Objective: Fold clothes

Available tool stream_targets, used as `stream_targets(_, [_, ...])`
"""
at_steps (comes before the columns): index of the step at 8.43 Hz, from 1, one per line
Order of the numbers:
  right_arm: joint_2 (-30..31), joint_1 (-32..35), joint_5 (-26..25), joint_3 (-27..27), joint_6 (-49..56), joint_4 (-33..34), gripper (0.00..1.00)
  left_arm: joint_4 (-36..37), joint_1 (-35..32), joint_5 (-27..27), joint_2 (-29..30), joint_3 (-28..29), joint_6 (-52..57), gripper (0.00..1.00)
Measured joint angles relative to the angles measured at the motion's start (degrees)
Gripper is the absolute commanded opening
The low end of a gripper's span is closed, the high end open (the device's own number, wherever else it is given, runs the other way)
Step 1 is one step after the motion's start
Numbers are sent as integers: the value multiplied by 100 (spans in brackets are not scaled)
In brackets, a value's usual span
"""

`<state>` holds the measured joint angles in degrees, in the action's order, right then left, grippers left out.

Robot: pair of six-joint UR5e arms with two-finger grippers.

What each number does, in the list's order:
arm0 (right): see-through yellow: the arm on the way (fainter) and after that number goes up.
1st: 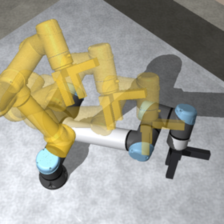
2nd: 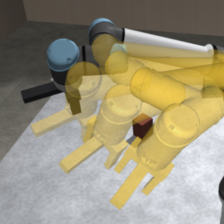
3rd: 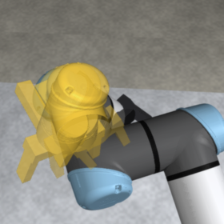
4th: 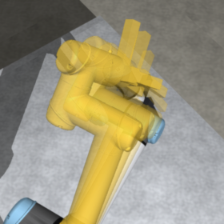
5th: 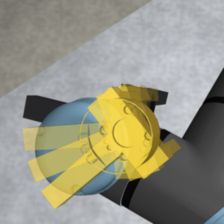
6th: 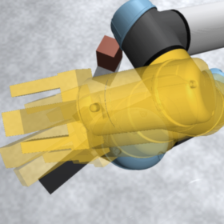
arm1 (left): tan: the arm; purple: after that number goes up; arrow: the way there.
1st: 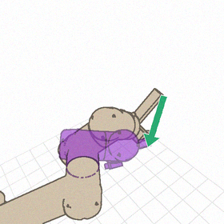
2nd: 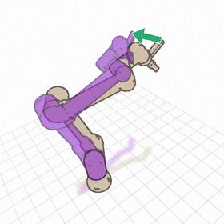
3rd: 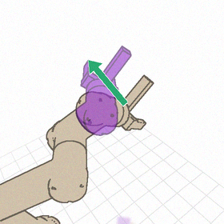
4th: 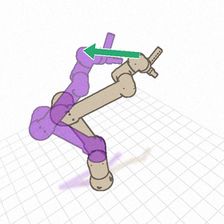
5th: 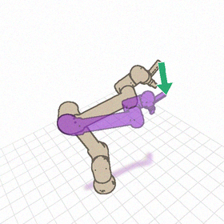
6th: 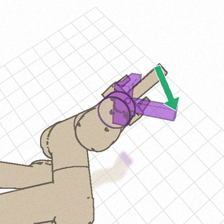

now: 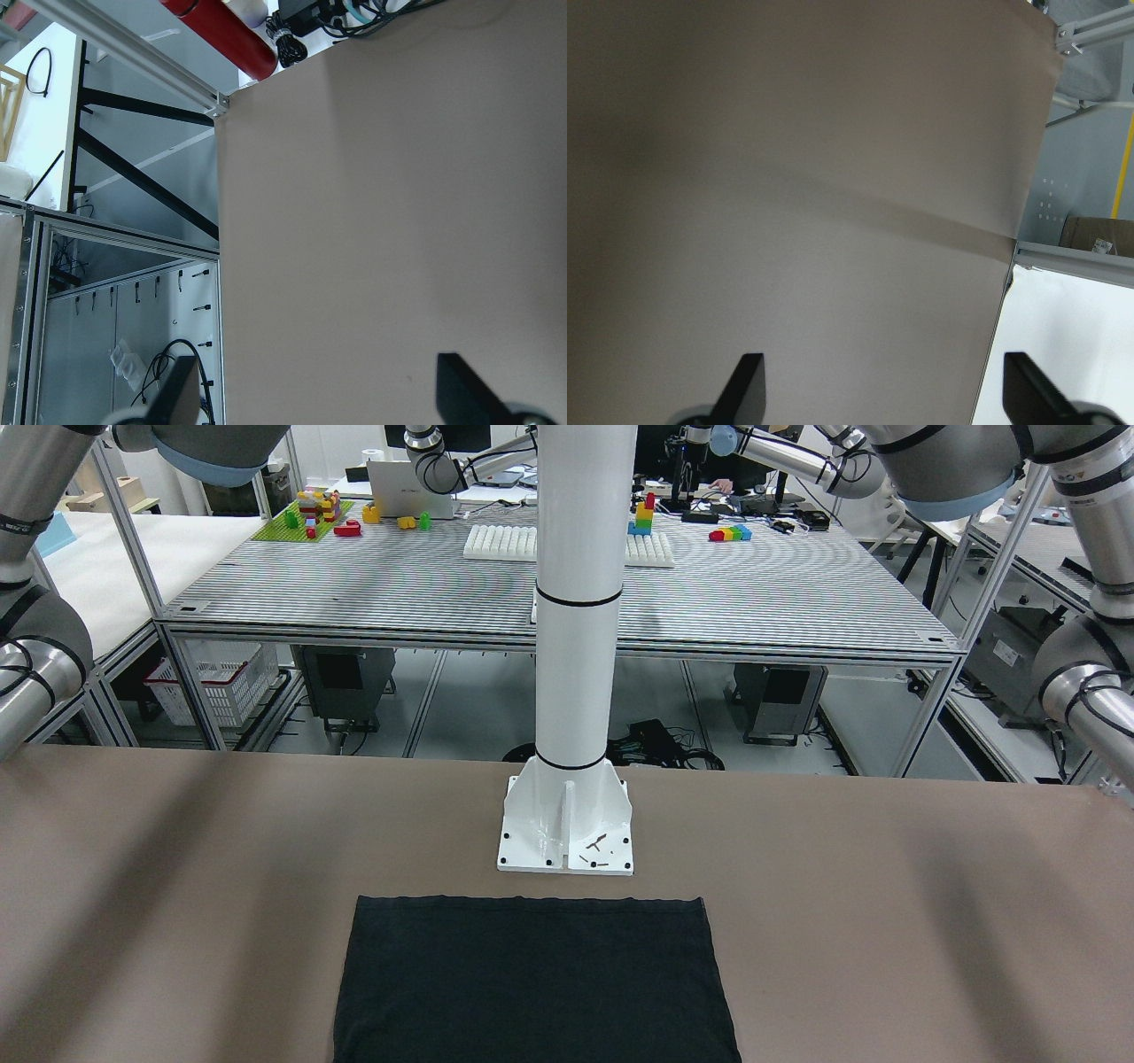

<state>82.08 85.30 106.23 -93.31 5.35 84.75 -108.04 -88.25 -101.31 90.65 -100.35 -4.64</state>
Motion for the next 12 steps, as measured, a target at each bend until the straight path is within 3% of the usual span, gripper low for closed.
stream_targets(6, [-79, -18, 12, 16, -23, -1, 94, -27, 389, -116, 322, 90, -3, 94])
stream_targets(8, [-361, -119, 62, 52, -345, 17, 94, -37, 473, -573, 639, 275, -110, 94])
stream_targets(10, [-584, -251, 472, 87, -769, -3, 94, -156, 608, -1235, 971, 390, -573, 94])
stream_targets(12, [-753, -295, 1267, 201, -1128, -303, 94, -450, 984, -1492, 1435, 568, -1276, 94])
